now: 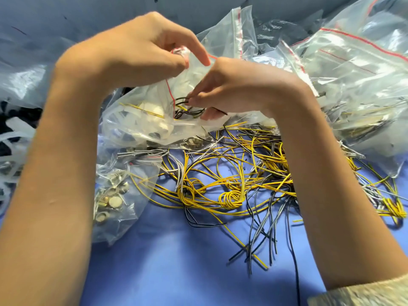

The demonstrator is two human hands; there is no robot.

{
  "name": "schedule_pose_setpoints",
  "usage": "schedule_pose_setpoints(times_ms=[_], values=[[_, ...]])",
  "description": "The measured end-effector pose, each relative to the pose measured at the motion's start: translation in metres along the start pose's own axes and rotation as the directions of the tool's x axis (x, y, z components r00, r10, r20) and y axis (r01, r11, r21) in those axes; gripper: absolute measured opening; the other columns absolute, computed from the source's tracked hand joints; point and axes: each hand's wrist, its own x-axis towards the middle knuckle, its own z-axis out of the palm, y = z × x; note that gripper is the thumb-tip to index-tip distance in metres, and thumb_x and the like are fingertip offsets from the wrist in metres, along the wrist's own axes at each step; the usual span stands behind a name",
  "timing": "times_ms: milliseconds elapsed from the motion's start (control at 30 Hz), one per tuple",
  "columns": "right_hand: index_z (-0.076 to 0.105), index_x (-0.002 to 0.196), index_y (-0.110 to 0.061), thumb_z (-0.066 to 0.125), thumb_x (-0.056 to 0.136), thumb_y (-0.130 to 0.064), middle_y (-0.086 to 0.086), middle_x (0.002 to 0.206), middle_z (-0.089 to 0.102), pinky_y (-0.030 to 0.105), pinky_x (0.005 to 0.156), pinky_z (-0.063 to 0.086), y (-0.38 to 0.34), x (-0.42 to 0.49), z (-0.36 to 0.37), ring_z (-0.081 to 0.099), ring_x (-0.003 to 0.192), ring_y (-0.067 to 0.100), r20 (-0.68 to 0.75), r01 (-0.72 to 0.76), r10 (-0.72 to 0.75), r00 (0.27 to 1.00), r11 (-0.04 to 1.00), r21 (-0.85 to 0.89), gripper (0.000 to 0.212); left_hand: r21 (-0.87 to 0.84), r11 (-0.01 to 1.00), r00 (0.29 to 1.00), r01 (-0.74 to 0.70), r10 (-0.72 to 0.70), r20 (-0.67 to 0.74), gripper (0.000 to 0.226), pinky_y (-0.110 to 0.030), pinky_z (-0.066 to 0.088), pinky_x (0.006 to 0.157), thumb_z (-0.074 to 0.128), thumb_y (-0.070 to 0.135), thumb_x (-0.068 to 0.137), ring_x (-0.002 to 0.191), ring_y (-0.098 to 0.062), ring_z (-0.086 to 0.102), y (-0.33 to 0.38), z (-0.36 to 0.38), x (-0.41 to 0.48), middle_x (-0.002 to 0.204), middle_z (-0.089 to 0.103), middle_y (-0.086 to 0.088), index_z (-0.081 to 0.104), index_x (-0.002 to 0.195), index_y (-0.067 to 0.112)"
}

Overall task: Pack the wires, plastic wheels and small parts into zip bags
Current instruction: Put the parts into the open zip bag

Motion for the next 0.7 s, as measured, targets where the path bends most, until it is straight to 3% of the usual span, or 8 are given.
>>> schedule_pose_setpoints(times_ms=[67,200,300,367,433,533,633,700], values=[[0.076,0.096,-0.020,0.060,0.088,-0.023,-0.008,0.068,0.070,0.012,0.050,0.042,-0.003,-0.001,0.000,0.062,0.057,-0.002,0.012,0.026,-0.026,1.000,1.000,-0.012,0.018,-0.003,1.000,1.000,-0.017,0.017,-0.005,0.034,-0.050,0.045,0.074,0.045,0.024,0.072,0.080,-0.039,0.056,0.001,0.002,0.001,0.094,0.061,-0.027,0.068,0.087,0.045],[0.078,0.093,-0.022,0.064,0.082,-0.021,0.000,0.074,0.068,0.014,0.046,0.032,-0.003,0.003,-0.002,0.049,0.055,0.002,-0.138,0.093,-0.093,0.986,0.996,-0.008,0.017,-0.032,0.999,0.999,-0.024,0.023,-0.025,0.036,-0.046,0.041,0.071,0.045,0.024,0.073,0.076,-0.036,0.051,-0.001,0.002,0.003,0.091,0.060,-0.026,0.066,0.085,0.051],[0.077,0.097,-0.021,0.064,0.083,-0.018,0.010,0.089,0.071,0.023,0.067,0.049,-0.001,0.004,-0.004,0.062,0.073,0.010,-0.201,0.188,-0.169,0.965,0.979,0.078,0.019,-0.067,0.998,0.999,-0.009,0.006,-0.049,0.037,-0.038,0.035,0.068,0.045,0.023,0.075,0.072,-0.024,0.043,-0.006,0.000,0.002,0.090,0.058,-0.031,0.068,0.099,0.039],[0.075,0.099,-0.011,0.063,0.085,-0.015,0.019,0.099,0.069,0.039,0.086,0.048,-0.005,0.004,-0.001,0.063,0.095,0.029,-0.145,0.254,-0.248,0.958,0.967,0.024,0.019,-0.076,0.997,0.997,0.008,-0.014,-0.073,0.038,-0.042,0.036,0.064,0.045,0.024,0.074,0.071,-0.023,0.042,-0.009,-0.002,0.001,0.088,0.058,-0.033,0.069,0.101,0.037],[0.073,0.106,-0.010,0.060,0.089,-0.015,0.015,0.103,0.070,0.037,0.089,0.045,-0.007,0.006,0.007,0.061,0.096,0.029,-0.035,0.300,-0.304,0.952,0.949,-0.092,0.022,-0.096,0.995,0.996,0.016,-0.025,-0.091,0.040,-0.038,0.031,0.065,0.045,0.023,0.071,0.072,-0.022,0.038,-0.010,-0.002,0.001,0.088,0.057,-0.034,0.070,0.100,0.035],[0.071,0.111,-0.026,0.054,0.092,-0.017,0.009,0.106,0.069,0.029,0.081,0.043,-0.007,0.008,0.018,0.058,0.089,0.025,0.073,0.251,-0.240,0.968,0.935,-0.251,0.027,-0.100,0.995,0.997,0.007,-0.015,-0.078,0.040,-0.031,0.028,0.062,0.045,0.022,0.073,0.069,-0.021,0.036,-0.006,0.000,0.000,0.078,0.050,-0.030,0.070,0.103,0.027],[0.069,0.113,-0.032,0.051,0.092,-0.021,0.010,0.091,0.060,0.027,0.069,0.036,-0.008,0.003,0.016,0.044,0.080,0.027,0.095,0.181,-0.157,0.983,0.924,-0.336,0.030,-0.084,0.996,0.997,0.002,-0.009,-0.081,0.031,-0.024,0.024,0.048,0.048,0.020,0.084,0.059,-0.014,0.032,-0.004,0.002,0.001,0.061,0.041,-0.001,0.070,0.105,0.026],[0.069,0.113,-0.032,0.052,0.091,-0.023,0.009,0.088,0.056,0.027,0.064,0.034,-0.009,0.002,0.010,0.042,0.078,0.026,0.081,0.155,-0.134,0.988,0.917,-0.369,0.029,-0.070,0.997,0.995,0.017,-0.024,-0.098,0.030,-0.021,0.022,0.044,0.049,0.017,0.087,0.055,-0.012,0.030,-0.006,0.002,0.002,0.061,0.038,0.001,0.070,0.105,0.027]])
